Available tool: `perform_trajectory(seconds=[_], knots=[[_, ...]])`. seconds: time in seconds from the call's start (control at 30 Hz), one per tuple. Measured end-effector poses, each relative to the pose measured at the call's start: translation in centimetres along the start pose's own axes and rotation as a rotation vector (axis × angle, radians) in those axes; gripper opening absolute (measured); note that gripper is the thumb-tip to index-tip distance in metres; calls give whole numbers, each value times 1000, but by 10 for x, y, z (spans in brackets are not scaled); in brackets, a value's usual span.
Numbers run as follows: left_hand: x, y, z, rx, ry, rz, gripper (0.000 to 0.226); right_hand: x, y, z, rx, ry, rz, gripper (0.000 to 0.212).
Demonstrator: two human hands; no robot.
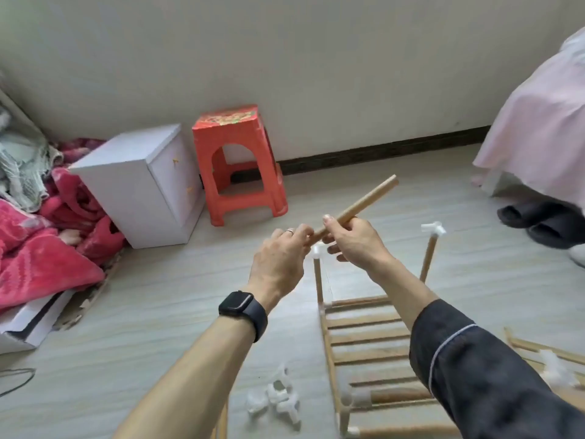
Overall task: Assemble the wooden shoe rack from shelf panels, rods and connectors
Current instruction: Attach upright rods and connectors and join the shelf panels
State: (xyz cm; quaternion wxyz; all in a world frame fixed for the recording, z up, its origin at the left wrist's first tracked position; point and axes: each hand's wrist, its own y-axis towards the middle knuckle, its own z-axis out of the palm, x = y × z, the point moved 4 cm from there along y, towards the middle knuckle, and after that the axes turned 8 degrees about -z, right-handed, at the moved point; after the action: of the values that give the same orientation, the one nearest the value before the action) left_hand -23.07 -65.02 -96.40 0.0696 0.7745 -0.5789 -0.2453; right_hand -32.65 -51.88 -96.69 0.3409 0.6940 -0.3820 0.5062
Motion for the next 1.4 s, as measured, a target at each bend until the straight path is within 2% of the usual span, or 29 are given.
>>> perform_trajectory(seconds=[0.13,0.2,0.3,0.4,0.5,0.6,0.7,0.8,0.93,1.07,1.4], knots=[[-22,32,39,114,30,7,31,-50,19,-47,-205,167,102,35],[-19,40,69,205,59,-66,40,-85,28,-61,-295,224,201,32],[-2,45,109,302,33,-231,46,-131,42,-67,-310,266,314,29],[18,53,140,317,-86,-421,50,-164,59,-64,-316,329,373,33],[36,68,165,316,-249,-579,46,-189,74,-57,-416,446,453,37],[44,79,186,362,-284,-587,41,-206,85,-44,-534,649,570,36],[43,78,204,331,-502,-600,43,-216,94,-32,-582,802,614,36],[44,80,208,296,-513,-567,41,-217,101,-35,-644,808,587,34],[50,82,207,340,-511,-557,40,-208,99,-40,-734,655,474,38],[50,77,204,333,-544,-572,43,-203,85,-35,-745,491,379,40],[44,82,206,388,-552,-544,39,-180,81,-43,-835,378,144,37]])
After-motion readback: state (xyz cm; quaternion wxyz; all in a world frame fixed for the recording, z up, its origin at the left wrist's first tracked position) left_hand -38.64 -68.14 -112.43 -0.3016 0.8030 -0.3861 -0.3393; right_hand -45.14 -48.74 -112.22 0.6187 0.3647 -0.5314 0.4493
